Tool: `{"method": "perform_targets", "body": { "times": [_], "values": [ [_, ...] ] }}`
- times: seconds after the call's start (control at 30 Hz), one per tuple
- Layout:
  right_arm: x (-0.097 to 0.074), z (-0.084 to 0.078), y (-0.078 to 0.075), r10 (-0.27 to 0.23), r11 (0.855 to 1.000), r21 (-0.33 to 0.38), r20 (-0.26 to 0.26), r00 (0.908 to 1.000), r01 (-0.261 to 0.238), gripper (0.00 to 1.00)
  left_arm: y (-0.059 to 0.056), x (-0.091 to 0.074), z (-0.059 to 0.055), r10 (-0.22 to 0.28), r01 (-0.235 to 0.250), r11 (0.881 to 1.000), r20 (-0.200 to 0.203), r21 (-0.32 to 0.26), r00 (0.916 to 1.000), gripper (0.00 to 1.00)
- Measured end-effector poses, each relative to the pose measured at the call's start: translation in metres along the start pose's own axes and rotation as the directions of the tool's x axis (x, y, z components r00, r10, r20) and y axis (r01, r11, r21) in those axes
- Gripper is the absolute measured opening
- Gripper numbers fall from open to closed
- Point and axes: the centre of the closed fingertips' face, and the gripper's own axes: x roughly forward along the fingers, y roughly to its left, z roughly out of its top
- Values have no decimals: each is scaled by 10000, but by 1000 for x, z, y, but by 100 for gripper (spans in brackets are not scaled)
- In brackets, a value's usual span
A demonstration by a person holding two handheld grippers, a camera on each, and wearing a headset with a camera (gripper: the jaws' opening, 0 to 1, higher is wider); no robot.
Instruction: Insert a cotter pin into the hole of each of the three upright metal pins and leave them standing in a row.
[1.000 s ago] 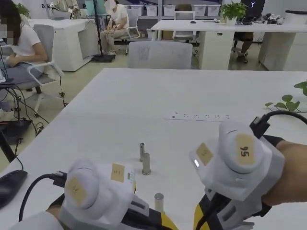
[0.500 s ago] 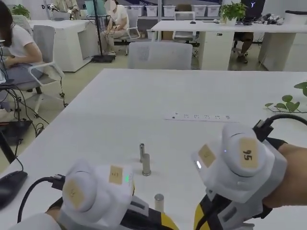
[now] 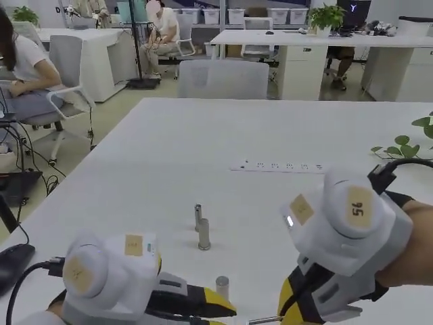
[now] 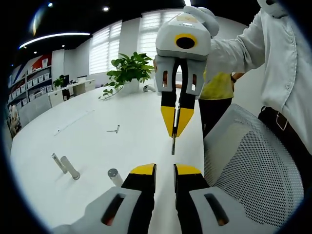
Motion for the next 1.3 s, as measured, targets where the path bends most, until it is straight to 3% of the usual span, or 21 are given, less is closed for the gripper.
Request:
{"method": "perform_targets", "body": {
  "times": [0.33,0.6,0.83,1.03,1.3],
  "values": [
    [0,-8,-8,-151,9985,524,32,9999,149,2,39,-5,-25,952,-957,9952,-222,-209,9952,18],
    [0,-14,-12,-173,9968,786,1,9998,173,2,59,4,-44,1110,-1122,9933,-409,-271,9930,21],
    [1,-19,-16,-196,9941,1063,-14,9998,196,2,78,13,-54,1209,-1220,9920,-341,-332,9921,23],
    [3,-19,-21,-265,9907,1341,74,9996,253,2,85,24,-59,1123,-1125,9936,-498,-20,9924,23],
    [5,-24,-22,-201,9875,1564,5,9998,198,2,85,38,-58,653,-648,9977,-217,213,9976,20]
  ]
}}
